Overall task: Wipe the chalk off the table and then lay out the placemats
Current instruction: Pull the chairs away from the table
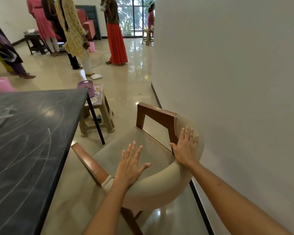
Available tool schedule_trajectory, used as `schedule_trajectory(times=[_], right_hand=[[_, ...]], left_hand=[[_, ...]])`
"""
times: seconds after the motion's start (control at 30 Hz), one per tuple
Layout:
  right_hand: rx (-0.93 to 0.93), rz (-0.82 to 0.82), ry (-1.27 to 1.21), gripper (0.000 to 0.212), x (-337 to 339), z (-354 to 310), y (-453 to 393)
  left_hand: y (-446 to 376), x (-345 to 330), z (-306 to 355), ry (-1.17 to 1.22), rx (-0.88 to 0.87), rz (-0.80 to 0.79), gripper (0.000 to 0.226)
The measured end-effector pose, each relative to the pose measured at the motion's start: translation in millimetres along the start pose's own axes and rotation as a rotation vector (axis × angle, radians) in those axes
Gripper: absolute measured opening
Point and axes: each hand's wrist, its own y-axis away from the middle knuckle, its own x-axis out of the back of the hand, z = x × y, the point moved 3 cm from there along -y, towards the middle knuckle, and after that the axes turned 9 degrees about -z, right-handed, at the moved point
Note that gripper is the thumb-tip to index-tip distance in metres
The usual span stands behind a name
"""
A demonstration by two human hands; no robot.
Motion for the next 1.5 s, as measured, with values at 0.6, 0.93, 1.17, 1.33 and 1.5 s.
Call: schedule_trajectory(times=[0.6, 0.93, 1.17, 1.33, 1.5], right_hand=[[-0.352, 0.071, -0.261, 0.081, -1, 17, 5], [-0.765, -0.11, -0.979, 0.096, -25, 12, 50], [-0.755, 0.026, -1.001, 0.084, -24, 1, 63], [-0.75, 0.049, -1.005, 0.074, -20, 3, 61], [-0.717, 0.02, -0.993, 0.068, -14, 26, 52]], left_hand=[[33, 3, 6, 0.324, 0.024, -0.253, 0.088], [75, 6, 0, -0.181, -0.293, -0.089, 0.075], [69, 1, 4, -0.186, -0.152, -0.098, 0.073], [68, -3, 15, -0.23, -0.074, -0.059, 0.077], [68, -11, 47, -0.255, -0.046, -0.068, 0.078]])
